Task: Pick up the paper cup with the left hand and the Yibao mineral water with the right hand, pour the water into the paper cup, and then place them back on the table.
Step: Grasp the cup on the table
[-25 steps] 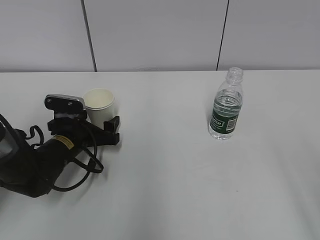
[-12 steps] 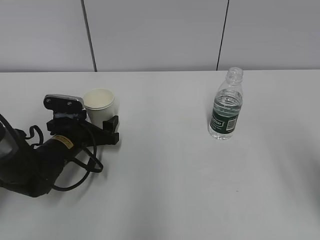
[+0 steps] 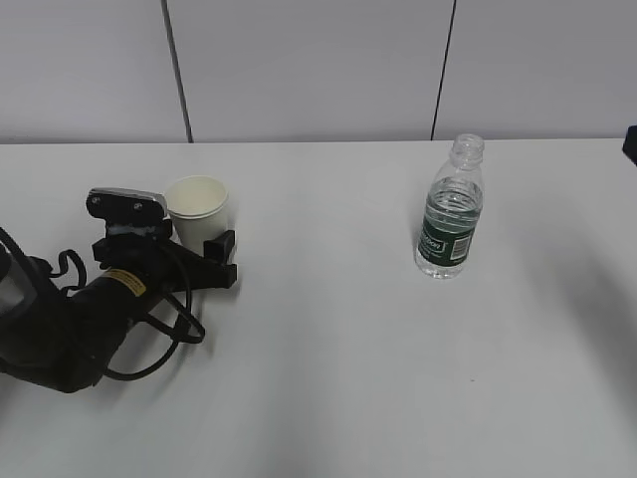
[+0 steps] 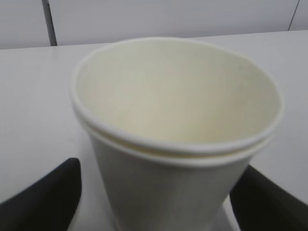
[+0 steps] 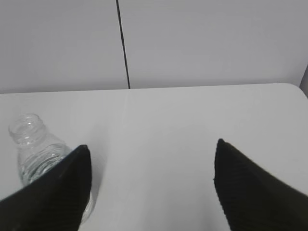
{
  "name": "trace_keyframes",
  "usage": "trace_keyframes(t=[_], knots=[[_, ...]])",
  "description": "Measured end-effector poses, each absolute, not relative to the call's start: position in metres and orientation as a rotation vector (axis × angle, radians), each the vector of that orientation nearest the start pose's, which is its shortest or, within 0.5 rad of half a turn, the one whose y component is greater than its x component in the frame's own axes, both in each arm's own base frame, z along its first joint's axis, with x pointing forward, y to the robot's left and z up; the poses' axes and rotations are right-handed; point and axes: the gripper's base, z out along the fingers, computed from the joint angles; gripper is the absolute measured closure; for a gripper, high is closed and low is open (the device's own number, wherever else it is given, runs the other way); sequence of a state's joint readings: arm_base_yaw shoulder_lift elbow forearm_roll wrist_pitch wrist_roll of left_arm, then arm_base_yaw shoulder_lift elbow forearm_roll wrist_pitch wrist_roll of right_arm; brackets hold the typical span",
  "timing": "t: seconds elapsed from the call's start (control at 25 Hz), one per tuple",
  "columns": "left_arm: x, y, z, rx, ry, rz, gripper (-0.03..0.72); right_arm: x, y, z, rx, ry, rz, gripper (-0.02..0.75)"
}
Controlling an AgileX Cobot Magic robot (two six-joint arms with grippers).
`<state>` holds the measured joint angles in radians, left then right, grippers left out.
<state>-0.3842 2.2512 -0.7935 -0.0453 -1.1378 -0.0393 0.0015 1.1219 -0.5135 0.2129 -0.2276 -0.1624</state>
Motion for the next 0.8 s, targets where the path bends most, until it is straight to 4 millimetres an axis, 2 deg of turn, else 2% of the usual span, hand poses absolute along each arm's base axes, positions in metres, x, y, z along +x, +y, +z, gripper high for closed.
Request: trace_keyframes(t=[0.2,0.52,0.64,0.8], knots=[[0.342,-0.134,0.056,0.265,1.793,-0.278,0.119,0.250,-0.005,0.238,-0.003,1.788,-0.090,0.153],[0.342,-0.134,0.056,0.265,1.793,-0.278,0.119,0.252,0.007,0.180,-0.120,1.659,-0.005,0.153],[0.342,-0.134,0.056,0.265,1.793,-0.278,0.119,0.254,0.012,0.151,-0.177,1.726,0.045,0.153],[0.342,-0.134,0.056,0.265,1.793,-0.278,0.120,0.256,0.016,0.126,-0.199,1.814,0.100,0.153]])
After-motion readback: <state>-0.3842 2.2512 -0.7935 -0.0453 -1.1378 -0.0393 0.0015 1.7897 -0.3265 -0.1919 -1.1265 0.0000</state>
